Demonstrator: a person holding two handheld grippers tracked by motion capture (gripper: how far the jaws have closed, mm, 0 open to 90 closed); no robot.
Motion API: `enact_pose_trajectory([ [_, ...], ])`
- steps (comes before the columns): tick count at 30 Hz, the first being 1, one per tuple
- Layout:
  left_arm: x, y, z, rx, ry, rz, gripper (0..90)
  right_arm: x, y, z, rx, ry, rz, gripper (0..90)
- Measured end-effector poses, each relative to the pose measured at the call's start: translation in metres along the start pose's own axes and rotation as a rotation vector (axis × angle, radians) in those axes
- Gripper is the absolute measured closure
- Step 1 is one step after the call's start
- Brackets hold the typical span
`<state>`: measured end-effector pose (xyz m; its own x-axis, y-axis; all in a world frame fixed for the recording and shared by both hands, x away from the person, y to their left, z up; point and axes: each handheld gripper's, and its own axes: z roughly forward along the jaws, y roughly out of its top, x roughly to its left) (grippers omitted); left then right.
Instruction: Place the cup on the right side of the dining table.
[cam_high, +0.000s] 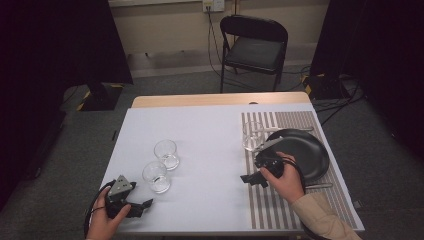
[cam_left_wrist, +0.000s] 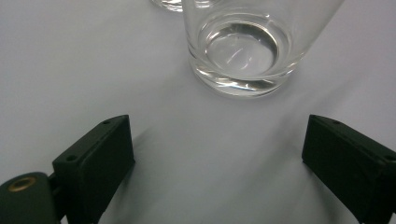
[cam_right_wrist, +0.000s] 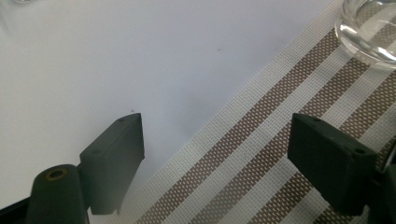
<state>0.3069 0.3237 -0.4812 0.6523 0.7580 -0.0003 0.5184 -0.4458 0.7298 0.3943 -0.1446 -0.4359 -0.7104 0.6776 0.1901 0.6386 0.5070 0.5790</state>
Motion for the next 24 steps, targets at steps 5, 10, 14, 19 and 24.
enact_pose_trajectory([
  [5,0.0,0.0,0.0,0.0,0.0,0.001,8.1,0.0,-0.003,0.002,0.002,0.007,-0.001,17.3],
  [10,0.0,0.0,0.0,0.0,-0.001,0.0,8.1,0.001,-0.005,0.004,0.005,0.015,-0.002,17.1],
  [14,0.0,0.0,0.0,0.0,-0.001,0.0,8.0,0.001,-0.008,0.005,0.013,0.014,-0.003,17.3],
  [19,0.0,0.0,0.0,0.0,0.0,0.0,8.0,0.001,-0.011,0.006,0.014,0.022,-0.008,17.1],
  [24,0.0,0.0,0.0,0.0,0.0,0.0,8.1,0.002,-0.012,0.006,0.017,0.022,-0.011,17.3],
])
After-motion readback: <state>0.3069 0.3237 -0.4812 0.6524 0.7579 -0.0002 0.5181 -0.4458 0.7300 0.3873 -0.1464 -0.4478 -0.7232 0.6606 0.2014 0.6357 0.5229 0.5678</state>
